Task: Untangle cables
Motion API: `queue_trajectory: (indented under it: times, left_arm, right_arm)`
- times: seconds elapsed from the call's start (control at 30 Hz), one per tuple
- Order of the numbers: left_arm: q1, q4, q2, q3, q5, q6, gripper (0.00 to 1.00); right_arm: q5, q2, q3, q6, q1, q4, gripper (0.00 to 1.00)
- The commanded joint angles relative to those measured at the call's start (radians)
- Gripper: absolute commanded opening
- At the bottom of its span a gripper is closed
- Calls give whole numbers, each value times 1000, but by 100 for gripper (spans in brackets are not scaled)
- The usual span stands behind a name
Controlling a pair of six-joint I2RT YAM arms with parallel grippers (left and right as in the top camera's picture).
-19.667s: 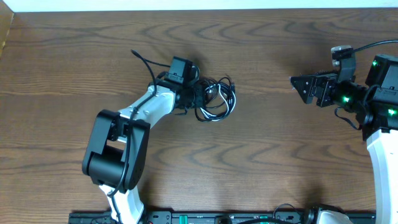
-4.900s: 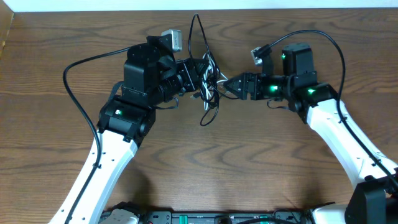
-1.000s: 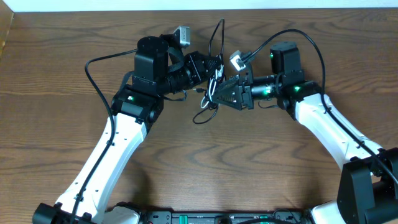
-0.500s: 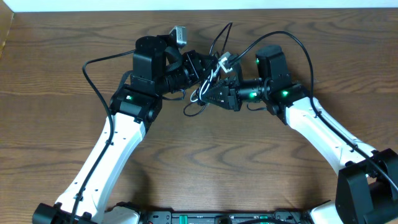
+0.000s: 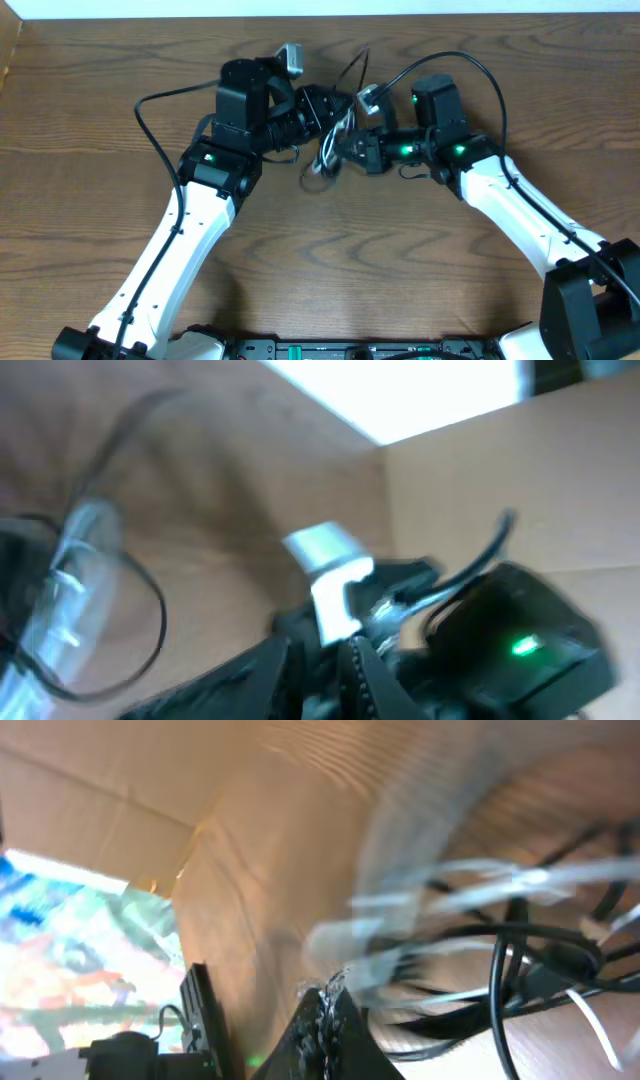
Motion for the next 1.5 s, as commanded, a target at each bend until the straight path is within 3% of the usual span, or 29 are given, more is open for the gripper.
queue_trajectory:
  times: [0.0,0.13,0.37,0.57,0.77,0.9,1.2,1.37,1.47]
  left_arm:
    - [-2,-117,-13,19,-111,38,23]
    - [-2,-248,-10,19,-157,133,24]
    - [-2,-421,32,19,-180,357,41]
    - [-2,-525,123,19,-378,399,47]
    - [-1,-501,258,19,-425,592,51]
    - [27,-498,323,19,-479,558,51]
    - [143,-443,427,19,-500,457,50]
    - [140,-431,490,19,-455,459,40]
    - [127,-431,512,19,-455,459,39]
  right_arm:
    - [56,-10,8,42,-22,-60,1]
    - [103,-11,8,42,-34,-159,1]
    - [238,-17,8,42,-92,-306,1]
    - [317,-20,8,17,-166,-369,2]
    - [354,-20,8,-71,-203,-418,31]
    - [390,-20,8,-86,-201,-445,38]
    - [395,-20,8,-85,-200,-446,41]
    - [396,-20,8,-85,-199,-450,42]
    - [396,-20,8,-85,-198,-449,43]
